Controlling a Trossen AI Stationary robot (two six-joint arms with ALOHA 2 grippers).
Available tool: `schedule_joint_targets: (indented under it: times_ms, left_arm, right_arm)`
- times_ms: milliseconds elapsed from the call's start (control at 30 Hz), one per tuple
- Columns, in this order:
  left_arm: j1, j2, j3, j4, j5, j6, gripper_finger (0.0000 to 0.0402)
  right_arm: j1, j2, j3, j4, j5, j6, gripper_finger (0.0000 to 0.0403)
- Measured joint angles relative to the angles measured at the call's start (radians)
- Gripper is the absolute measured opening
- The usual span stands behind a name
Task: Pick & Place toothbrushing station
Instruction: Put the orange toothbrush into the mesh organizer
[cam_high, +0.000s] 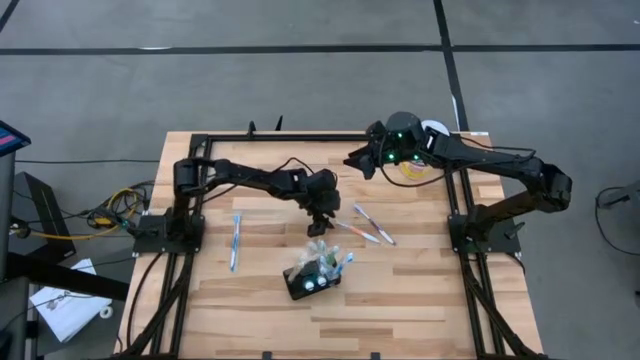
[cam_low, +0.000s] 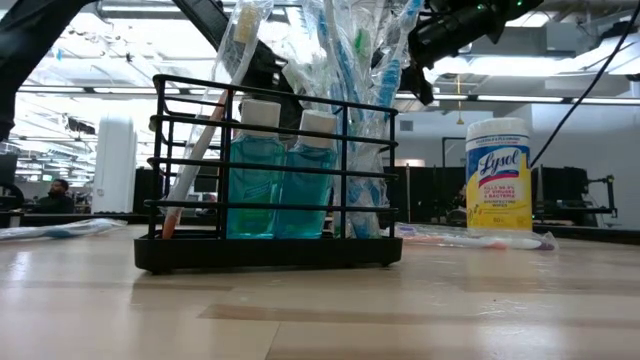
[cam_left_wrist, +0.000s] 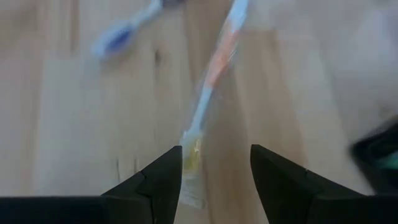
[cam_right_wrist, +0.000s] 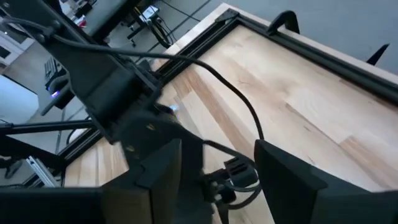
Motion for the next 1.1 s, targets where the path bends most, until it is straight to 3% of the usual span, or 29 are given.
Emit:
schedule_joint_targets:
  times_ms: [400, 500, 633, 667, 867, 1100]
  left_arm:
    - [0.018, 0.029, -0.002, 0.014, -0.055, -0.044, 0.0179]
    - [0.018, 0.029, -0.002, 0.016, -0.06, -0.044, 0.0141]
    - [0.018, 0.029, -0.002, 0.017, -0.05, -0.093, 0.0029]
    - [0.018, 0.029, -0.002, 0.018, -0.043, -0.104, 0.0017]
    - [0.016, 0.003, -0.001, 0.019, -0.009, -0.154, 0.0002]
    - [0.023, -0.155, 0.001, -0.049, -0.029, -0.196, 0.0001]
  right_arm:
    - [-0.001, 0.0, 0.0, 0.028, -0.016, -0.007, 0.0188]
    - [-0.001, 0.0, 0.0, 0.033, -0.023, -0.007, 0.0182]
    - [-0.001, 0.0, 0.0, 0.039, -0.024, -0.007, 0.0176]
    - [-0.001, 0.0, 0.0, 0.042, -0.025, -0.007, 0.0174]
    - [-0.001, 0.0, 0.0, 0.095, -0.033, -0.007, 0.0171]
    - [0.0, 0.0, 0.0, 0.124, -0.052, -0.007, 0.0169]
